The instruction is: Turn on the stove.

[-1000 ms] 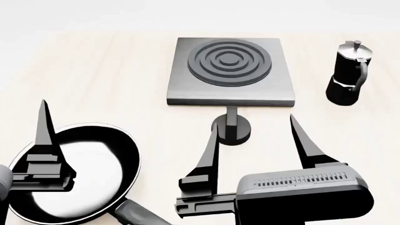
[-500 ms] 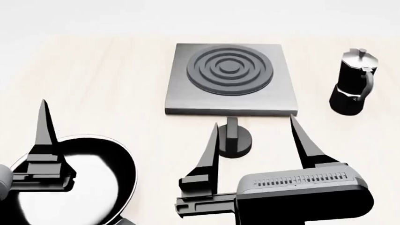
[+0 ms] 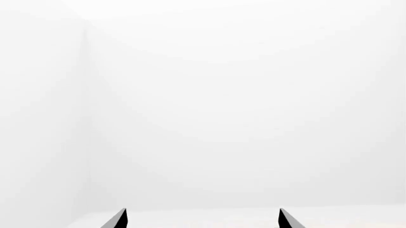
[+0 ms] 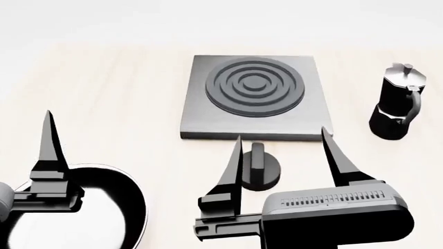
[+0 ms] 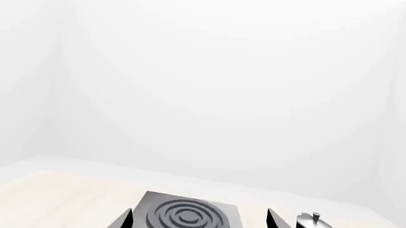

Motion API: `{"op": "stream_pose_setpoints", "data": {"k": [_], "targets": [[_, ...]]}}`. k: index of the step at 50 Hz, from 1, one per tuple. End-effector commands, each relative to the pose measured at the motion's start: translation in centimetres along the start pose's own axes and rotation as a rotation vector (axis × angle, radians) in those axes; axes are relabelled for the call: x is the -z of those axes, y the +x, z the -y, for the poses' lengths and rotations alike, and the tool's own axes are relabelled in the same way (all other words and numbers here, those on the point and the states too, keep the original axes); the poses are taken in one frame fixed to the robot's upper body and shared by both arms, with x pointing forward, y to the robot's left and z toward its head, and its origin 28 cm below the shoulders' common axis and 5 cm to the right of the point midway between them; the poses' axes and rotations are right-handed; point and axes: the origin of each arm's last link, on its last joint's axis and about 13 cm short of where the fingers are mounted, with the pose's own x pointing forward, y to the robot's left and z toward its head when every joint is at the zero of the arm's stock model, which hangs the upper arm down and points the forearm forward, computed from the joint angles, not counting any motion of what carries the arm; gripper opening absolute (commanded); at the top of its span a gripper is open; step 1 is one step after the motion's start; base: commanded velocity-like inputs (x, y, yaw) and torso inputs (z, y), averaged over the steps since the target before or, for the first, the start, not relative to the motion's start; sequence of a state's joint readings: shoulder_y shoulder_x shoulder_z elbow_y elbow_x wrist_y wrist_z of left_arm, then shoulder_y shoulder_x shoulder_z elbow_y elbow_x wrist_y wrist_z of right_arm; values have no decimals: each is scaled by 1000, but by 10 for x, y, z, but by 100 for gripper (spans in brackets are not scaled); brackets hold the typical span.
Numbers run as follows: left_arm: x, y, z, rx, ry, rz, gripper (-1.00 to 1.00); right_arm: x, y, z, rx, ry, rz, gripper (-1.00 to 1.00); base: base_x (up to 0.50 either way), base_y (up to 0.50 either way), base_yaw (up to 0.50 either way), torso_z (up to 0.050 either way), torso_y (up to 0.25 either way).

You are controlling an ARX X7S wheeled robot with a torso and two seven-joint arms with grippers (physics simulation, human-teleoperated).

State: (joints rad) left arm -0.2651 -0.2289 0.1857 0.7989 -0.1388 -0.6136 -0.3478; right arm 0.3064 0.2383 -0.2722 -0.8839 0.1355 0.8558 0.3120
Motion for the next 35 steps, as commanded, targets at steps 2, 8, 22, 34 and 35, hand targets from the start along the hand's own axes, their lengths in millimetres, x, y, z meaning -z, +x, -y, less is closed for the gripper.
{"op": "stream_pose_setpoints", "data": {"k": [2, 8, 22, 34, 35], "targets": [[0, 0, 0, 1, 0, -1, 100, 0, 0, 0, 0, 0, 0, 100, 119, 0, 0, 0, 0], [1, 0, 0, 3, 0, -1, 100, 0, 0, 0, 0, 1, 1, 100, 123, 0, 0, 0, 0], [1, 1, 1, 1, 0, -2, 100, 1, 1, 1, -1, 1, 0, 100, 122, 0, 0, 0, 0], [1, 0, 1, 2, -2, -2, 100, 0, 0, 0, 0, 1, 0, 100, 124, 0, 0, 0, 0], [1, 1, 0, 2, -1, -2, 100, 0, 0, 0, 0, 1, 0, 100, 125, 0, 0, 0, 0]]}}
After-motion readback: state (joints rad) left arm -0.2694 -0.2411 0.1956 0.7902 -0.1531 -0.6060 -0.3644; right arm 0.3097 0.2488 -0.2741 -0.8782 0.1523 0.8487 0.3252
